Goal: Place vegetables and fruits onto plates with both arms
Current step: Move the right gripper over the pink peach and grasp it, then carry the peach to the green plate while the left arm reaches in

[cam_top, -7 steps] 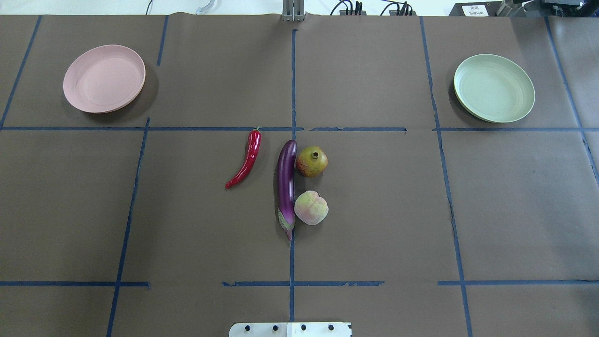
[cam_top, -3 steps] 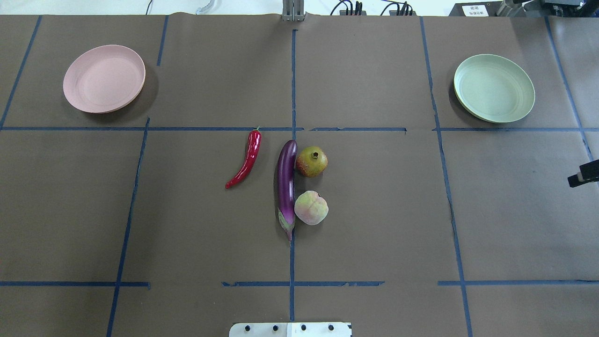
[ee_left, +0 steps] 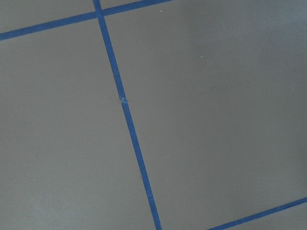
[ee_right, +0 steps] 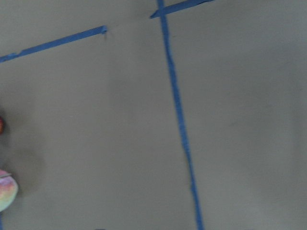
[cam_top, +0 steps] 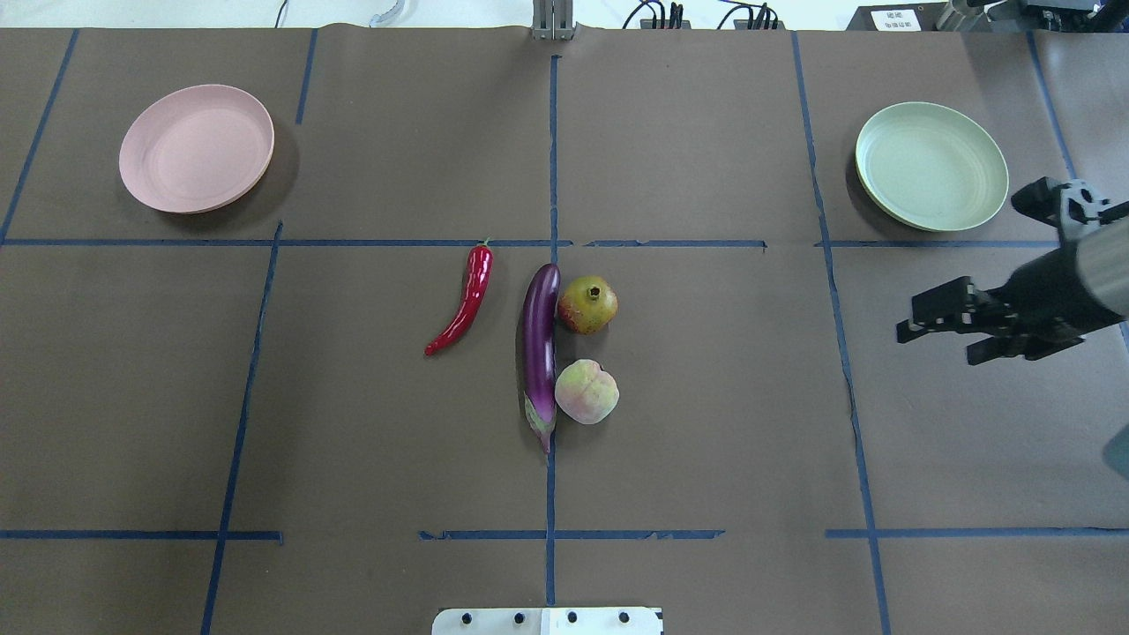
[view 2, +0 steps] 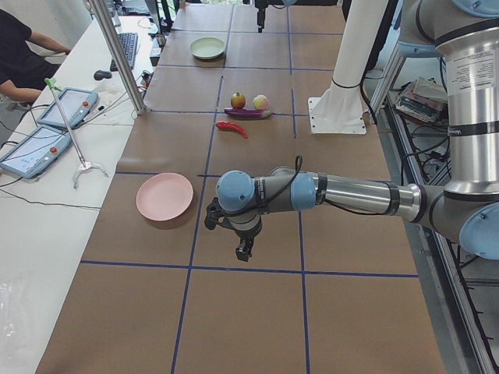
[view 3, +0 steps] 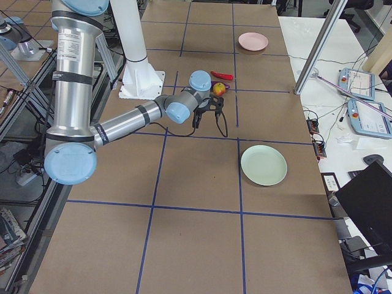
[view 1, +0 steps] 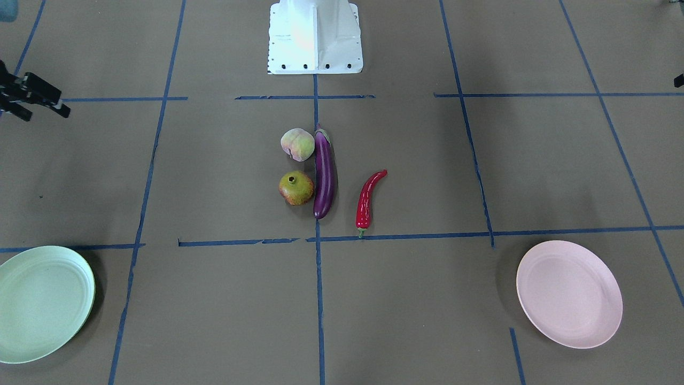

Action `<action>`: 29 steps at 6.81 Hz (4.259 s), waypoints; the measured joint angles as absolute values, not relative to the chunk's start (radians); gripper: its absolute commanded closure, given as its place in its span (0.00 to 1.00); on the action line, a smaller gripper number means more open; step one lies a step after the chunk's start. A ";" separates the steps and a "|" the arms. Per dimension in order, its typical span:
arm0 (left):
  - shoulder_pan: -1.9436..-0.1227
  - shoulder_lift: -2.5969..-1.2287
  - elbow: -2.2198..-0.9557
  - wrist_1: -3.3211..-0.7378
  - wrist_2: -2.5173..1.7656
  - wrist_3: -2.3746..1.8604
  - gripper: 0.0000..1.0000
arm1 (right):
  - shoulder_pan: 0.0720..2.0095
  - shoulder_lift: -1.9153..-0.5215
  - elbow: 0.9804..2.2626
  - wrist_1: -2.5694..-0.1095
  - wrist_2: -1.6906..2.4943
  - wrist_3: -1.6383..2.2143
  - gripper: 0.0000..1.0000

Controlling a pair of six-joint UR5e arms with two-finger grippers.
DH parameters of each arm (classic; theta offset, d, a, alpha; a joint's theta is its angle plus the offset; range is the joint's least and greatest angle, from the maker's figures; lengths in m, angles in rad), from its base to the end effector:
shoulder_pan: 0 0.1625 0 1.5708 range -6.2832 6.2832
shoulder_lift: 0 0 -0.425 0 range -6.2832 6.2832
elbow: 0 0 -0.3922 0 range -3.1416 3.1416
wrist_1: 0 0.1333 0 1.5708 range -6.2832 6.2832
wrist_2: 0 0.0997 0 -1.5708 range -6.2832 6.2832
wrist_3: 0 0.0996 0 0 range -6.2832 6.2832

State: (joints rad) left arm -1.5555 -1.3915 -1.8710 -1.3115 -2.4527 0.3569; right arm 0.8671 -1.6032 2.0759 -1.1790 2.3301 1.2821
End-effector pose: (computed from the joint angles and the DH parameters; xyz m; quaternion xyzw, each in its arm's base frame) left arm -0.0502 -0.4044 0.6098 0.0108 0.4302 0.1379 0.8921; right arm -0.2451 -0.3889 0.3797 -0.0693 -0.5097 0.0917 0.8526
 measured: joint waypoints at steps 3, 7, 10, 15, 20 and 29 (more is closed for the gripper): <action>-1.555 -1.394 -1.878 -1.312 -2.453 0.357 0.00 | 0.579 -1.150 1.983 -1.546 2.017 1.635 0.01; -1.555 -1.393 -1.883 -1.312 -2.453 0.357 0.00 | 0.457 -0.898 1.703 -1.573 1.762 1.979 0.01; -1.555 -1.393 -1.887 -1.312 -2.454 0.357 0.00 | 0.430 -0.887 1.655 -1.566 1.749 2.010 0.00; -1.555 -1.393 -1.887 -1.322 -2.453 0.361 0.00 | 0.386 -0.900 1.650 -1.567 1.745 2.011 0.99; -1.555 -1.373 -1.885 -1.449 -2.530 0.316 0.00 | 0.450 -0.999 1.962 -1.657 1.752 2.009 1.00; -0.905 -1.867 -1.838 -1.959 -2.369 -0.834 0.00 | 1.130 -1.108 1.526 -1.490 2.134 0.960 1.00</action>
State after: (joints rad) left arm -0.9052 -1.8672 -1.8382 -1.9589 -2.3692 -0.8337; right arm 1.1297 -1.1079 1.5264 -1.4899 2.1339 0.9602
